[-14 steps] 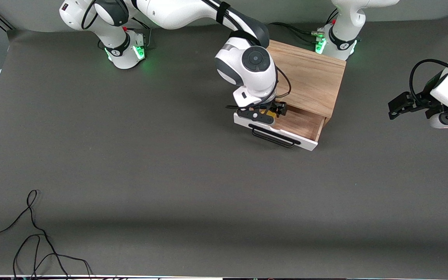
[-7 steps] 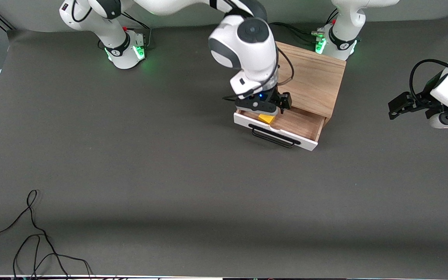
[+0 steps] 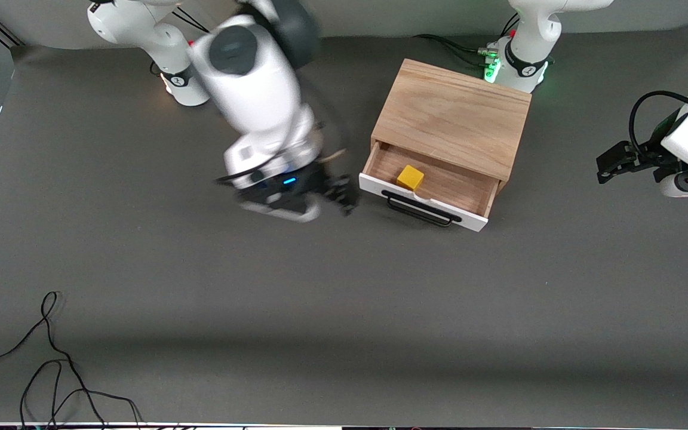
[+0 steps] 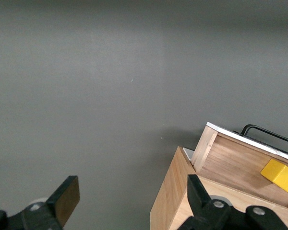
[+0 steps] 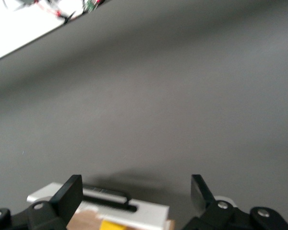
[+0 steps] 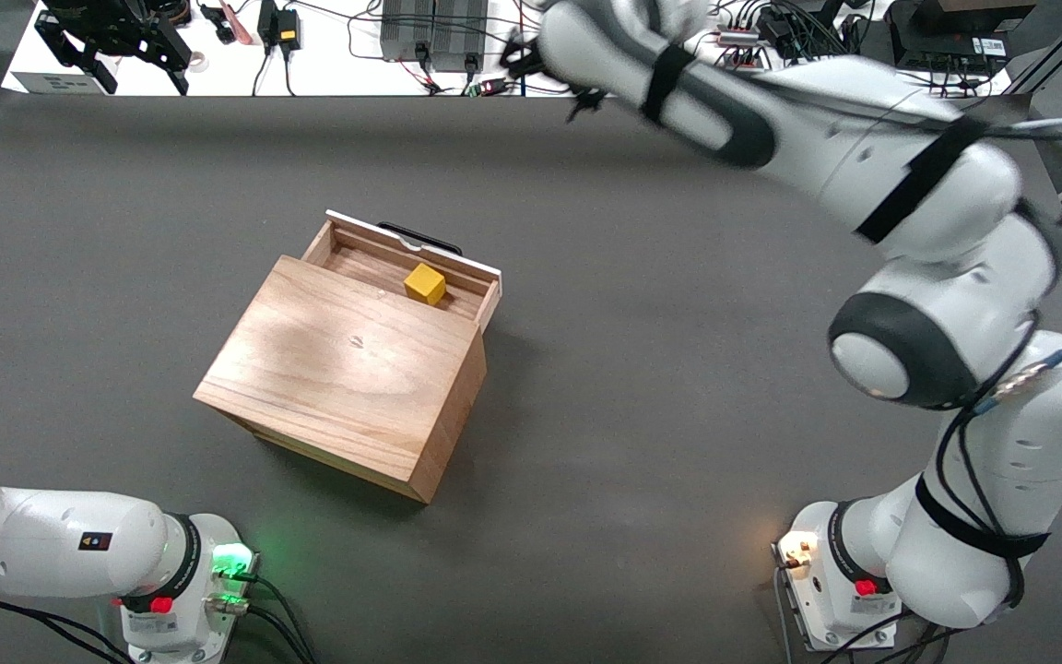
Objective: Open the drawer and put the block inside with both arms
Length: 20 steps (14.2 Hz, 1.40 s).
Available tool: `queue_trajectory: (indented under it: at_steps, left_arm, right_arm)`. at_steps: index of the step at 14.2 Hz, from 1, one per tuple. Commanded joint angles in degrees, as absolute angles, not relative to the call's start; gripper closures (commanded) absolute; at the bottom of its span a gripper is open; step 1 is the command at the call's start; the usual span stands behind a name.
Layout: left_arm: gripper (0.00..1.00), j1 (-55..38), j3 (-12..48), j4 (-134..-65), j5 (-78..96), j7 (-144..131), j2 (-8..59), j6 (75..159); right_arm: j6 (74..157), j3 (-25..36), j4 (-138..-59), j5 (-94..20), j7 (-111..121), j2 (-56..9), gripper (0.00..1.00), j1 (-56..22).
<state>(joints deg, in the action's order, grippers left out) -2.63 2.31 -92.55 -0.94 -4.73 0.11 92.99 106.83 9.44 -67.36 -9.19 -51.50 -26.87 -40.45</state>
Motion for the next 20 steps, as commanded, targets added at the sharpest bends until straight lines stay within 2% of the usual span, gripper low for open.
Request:
queue_trajectory:
  at_steps: [1,6,8,13,20]
  left_arm:
    - [0.0,-2.4,2.4,-92.4,-0.4,-3.7,-0.2,93.1]
    - [0.0,-2.4,2.4,-92.4,-0.1,-3.8,-0.1,93.1]
    - [0.0,-2.4,2.3,-92.4,-0.1,-3.8,-0.1,93.1]
    - [0.0,-2.4,2.4,-92.4,-0.1,-3.8,0.0,93.2]
    - [0.0,-2.0,2.4,-92.4,-0.1,-3.8,0.0,93.2]
  right_arm:
    - [106.5,9.0,-76.6,-10.7,-43.0,-18.8,0.0,-34.3]
    - [103.8,7.5,-85.3,-10.5,-28.8,-9.5,0.0,-17.6]
    - [100.7,6.9,-86.6,-10.0,-20.3,-7.1,0.0,-11.6]
    - [94.0,-5.2,-86.6,1.6,-17.4,-5.9,0.0,1.1]
    - [93.7,-6.1,-85.2,-0.6,-16.4,-6.8,0.0,1.9]
